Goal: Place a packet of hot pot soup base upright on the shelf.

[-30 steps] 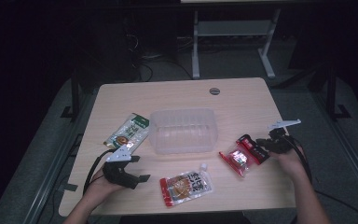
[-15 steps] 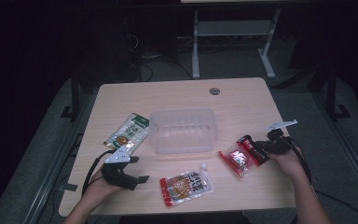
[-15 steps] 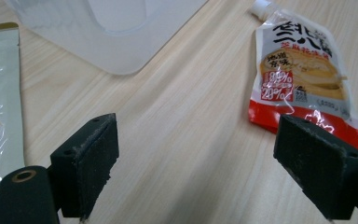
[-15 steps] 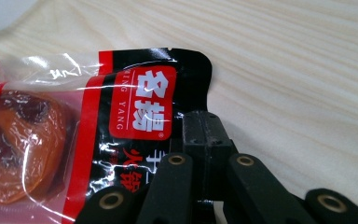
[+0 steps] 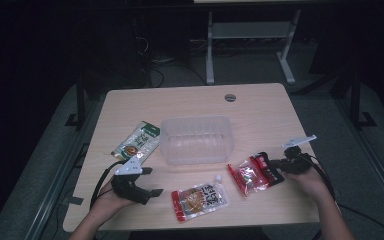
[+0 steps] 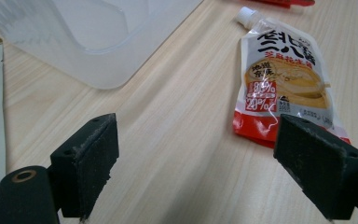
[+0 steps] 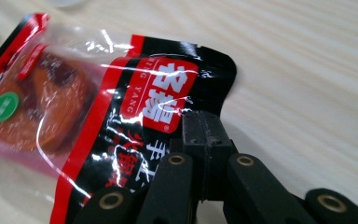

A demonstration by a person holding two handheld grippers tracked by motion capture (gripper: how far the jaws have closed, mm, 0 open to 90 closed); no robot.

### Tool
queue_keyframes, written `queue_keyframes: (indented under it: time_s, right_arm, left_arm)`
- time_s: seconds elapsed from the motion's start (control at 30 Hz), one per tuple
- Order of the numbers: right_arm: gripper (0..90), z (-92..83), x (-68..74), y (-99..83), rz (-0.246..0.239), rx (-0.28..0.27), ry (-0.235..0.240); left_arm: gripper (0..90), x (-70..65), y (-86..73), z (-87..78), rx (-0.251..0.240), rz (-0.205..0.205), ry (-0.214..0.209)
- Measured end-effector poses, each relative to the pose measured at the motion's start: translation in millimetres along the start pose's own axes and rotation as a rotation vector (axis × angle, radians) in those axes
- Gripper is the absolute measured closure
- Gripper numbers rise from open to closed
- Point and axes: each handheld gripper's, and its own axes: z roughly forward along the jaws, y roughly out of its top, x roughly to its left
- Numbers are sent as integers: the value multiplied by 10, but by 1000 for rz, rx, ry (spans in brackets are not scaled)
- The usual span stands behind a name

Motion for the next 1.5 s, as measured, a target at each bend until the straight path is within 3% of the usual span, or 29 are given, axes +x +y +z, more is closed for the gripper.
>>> queue_keyframes:
  time_s: [0.27,0.4,0.57,0.67,0.7,0.77,0.8,0.87,0.93,1.03,1.1,1.17,1.5]
  right_arm:
    - [895,-4,248,-24,-68,36,79]
    - [895,-49,319,-16,-80,17,61]
    - [862,-162,353,-5,-57,-25,48]
    - [740,-259,394,-28,-12,-78,40]
    - [740,-259,394,-28,-12,-78,40]
    - [657,-284,426,-70,2,-93,20]
    - [580,-308,454,-107,14,-96,13]
    - [546,-317,466,-125,17,-109,5]
    - [462,-361,501,-171,33,-125,-6]
    - [417,-389,519,-202,41,-133,-7]
    - [379,-406,532,-231,46,-139,-17]
    - [341,-415,542,-281,59,-136,-25]
    - [321,-423,492,-282,60,-144,-51]
  left_arm:
    - [140,-63,54,23,3,19,-14]
    - [144,-84,98,49,11,32,-24]
    - [200,-136,191,114,0,39,-48]
    - [263,-188,264,180,6,35,-65]
    - [263,-211,290,200,9,31,-80]
    - [335,-250,345,244,9,43,-99]
    - [416,-284,406,294,21,58,-116]
    - [456,-295,437,322,21,63,-121]
    - [608,-338,543,417,21,66,-144]
    - [747,-372,618,483,24,74,-156]
    - [793,-400,690,552,30,89,-166]
    - [895,-433,778,677,45,86,-191]
    - [896,-534,1028,1103,62,149,-212]
